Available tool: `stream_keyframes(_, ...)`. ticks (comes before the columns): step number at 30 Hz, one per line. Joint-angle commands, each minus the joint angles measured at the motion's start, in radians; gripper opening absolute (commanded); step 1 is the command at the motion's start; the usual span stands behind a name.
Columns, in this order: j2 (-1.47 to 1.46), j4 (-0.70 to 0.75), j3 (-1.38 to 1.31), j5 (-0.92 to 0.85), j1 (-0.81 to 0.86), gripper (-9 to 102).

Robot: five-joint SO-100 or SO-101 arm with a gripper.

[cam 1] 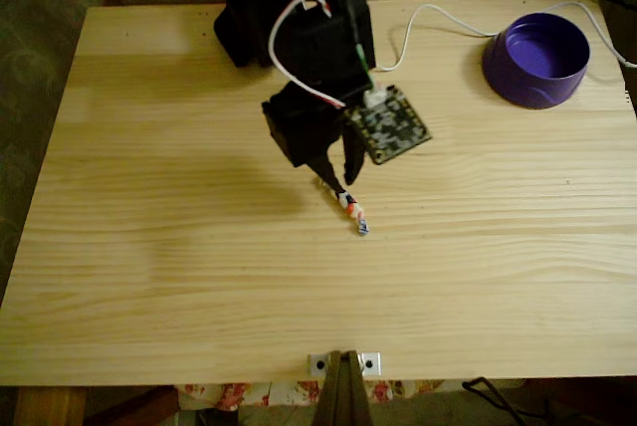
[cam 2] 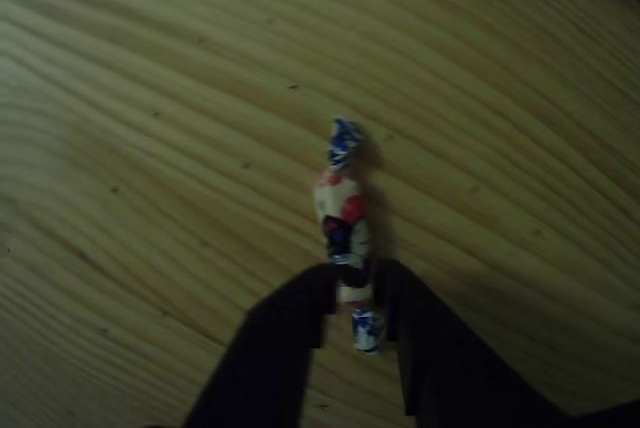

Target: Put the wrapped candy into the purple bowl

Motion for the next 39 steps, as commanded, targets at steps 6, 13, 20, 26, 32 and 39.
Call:
stream_keyframes(6, -0.052, -0.04, -0.114, 0.02, -0.005, 26)
stream_keyframes(13, -0.095, -0.089, -0.123, -0.002, 0.029, 28)
stream_keyframes(20, -0.129, -0.104, -0.1, -0.055, 0.069, 28)
stream_keyframes(26, -0.138, -0.109, -0.077, -0.069, 0.074, 30)
stream_keyframes(32, -0.158, -0.117, -0.064, -0.075, 0.064, 30)
stream_keyframes(39, -0.176, -0.152, -0.018, -0.106, 0.084, 29)
